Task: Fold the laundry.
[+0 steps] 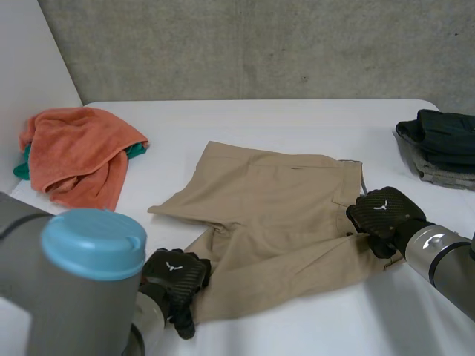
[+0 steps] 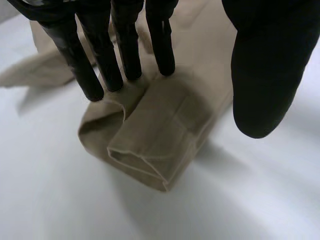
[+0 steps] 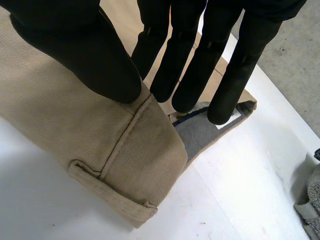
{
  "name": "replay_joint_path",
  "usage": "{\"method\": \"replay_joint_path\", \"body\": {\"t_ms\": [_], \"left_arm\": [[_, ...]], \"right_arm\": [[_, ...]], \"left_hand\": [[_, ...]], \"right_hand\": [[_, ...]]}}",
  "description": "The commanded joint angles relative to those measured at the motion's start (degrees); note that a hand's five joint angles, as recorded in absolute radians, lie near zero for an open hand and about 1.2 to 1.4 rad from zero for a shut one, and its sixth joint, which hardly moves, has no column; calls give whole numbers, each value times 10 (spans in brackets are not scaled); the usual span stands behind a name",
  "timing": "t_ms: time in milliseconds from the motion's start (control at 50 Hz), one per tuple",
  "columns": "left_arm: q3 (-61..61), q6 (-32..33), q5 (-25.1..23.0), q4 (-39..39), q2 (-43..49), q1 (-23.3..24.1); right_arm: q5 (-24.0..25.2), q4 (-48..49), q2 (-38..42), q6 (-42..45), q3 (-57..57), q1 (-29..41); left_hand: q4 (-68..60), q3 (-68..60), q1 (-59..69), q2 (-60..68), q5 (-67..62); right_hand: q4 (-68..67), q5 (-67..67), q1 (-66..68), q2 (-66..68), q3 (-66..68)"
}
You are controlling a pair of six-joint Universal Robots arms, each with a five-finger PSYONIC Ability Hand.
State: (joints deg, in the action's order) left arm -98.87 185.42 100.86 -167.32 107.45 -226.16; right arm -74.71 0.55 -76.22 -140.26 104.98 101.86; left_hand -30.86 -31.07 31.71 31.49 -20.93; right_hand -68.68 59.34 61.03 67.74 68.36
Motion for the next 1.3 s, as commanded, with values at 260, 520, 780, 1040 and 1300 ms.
{"method": "replay_joint_path", "body": {"t_ms": [260,520,780,1040,1300], "left_arm": [[-7,65,6,7,-59,0],[17,103,7,91,-58,61],[211,210,7,-166,114,-41],[436,393,-38,-405,355,-116],[377,346,-93,-498,358,-83]], "right_arm": [[-2,-117,-82,109,16,-2],[10,-224,-120,251,43,-84],[-18,29,-3,92,-68,-13],[-91,259,237,63,-287,47],[-109,262,302,16,-337,68]], "left_hand": [[-491,-489,483,485,-491],[-491,-489,483,485,-491],[-491,-489,483,485,-491],[-491,-489,483,485,-491],[209,211,-217,-215,209]], "right_hand": [[-113,107,190,123,116],[-113,107,190,123,116],[-113,107,190,123,116],[-113,107,190,123,116],[587,-593,-510,-577,-584]]}}
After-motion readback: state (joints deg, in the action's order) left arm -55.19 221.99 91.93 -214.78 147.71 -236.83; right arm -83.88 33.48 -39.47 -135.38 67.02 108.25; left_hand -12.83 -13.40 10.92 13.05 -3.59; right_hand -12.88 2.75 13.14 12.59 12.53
